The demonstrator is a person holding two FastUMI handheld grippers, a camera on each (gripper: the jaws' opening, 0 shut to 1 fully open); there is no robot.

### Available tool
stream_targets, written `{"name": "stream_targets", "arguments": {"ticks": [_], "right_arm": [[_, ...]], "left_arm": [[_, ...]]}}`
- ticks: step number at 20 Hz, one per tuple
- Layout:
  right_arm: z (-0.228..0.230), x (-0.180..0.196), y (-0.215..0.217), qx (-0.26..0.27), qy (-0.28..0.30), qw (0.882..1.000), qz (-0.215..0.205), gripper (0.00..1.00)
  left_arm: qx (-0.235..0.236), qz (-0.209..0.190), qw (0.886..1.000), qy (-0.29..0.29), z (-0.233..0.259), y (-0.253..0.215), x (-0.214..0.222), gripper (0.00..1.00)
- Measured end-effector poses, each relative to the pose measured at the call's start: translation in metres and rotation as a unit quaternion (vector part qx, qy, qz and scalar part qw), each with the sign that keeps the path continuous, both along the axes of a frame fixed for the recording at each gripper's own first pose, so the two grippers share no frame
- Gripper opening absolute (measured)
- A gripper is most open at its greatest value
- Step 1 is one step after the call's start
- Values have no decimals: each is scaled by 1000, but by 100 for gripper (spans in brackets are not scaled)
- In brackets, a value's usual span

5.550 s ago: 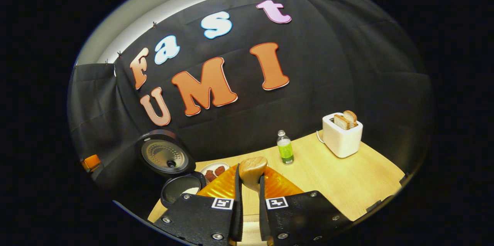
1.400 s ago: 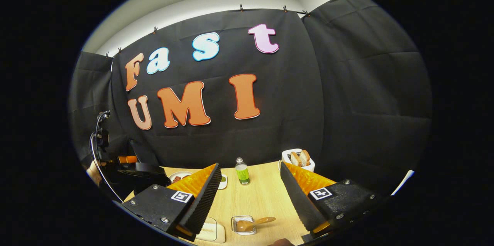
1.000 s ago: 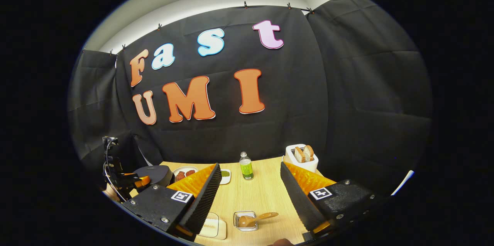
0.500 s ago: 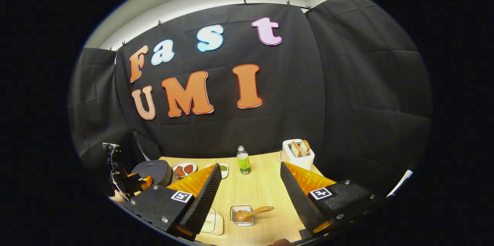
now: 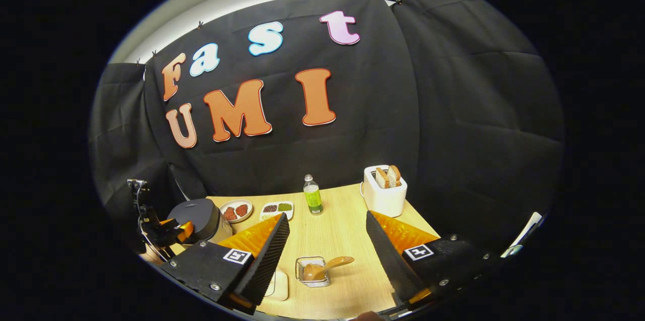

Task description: Close the left gripper, press the button to open the rice cooker; take a wooden spoon from the chopstick holder with the right hand, scoop a spoonful of rice and pour it into the rice cooker, then put the wooden spoon back into the chopstick holder.

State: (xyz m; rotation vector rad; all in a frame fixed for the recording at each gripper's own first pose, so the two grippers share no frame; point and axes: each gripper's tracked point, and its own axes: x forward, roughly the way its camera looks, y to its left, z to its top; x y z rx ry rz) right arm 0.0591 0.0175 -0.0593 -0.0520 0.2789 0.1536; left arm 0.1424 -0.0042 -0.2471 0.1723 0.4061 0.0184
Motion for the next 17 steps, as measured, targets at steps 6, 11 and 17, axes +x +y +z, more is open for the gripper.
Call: {"name": "stream_targets", "arguments": {"ticks": [6,11,17], "right_arm": [[40,12,22,-22,-46,998,27,94],[80,19,52,-35,-85,994,66,95],[116,17,83,-16,-105,989,106,95]], "left_arm": [[-32,14,998,-54,111,0,-20,100],[-44,18,990,-136,234,0,-51,97],[-63,43,975,-208,339,3,-102,94]]}}
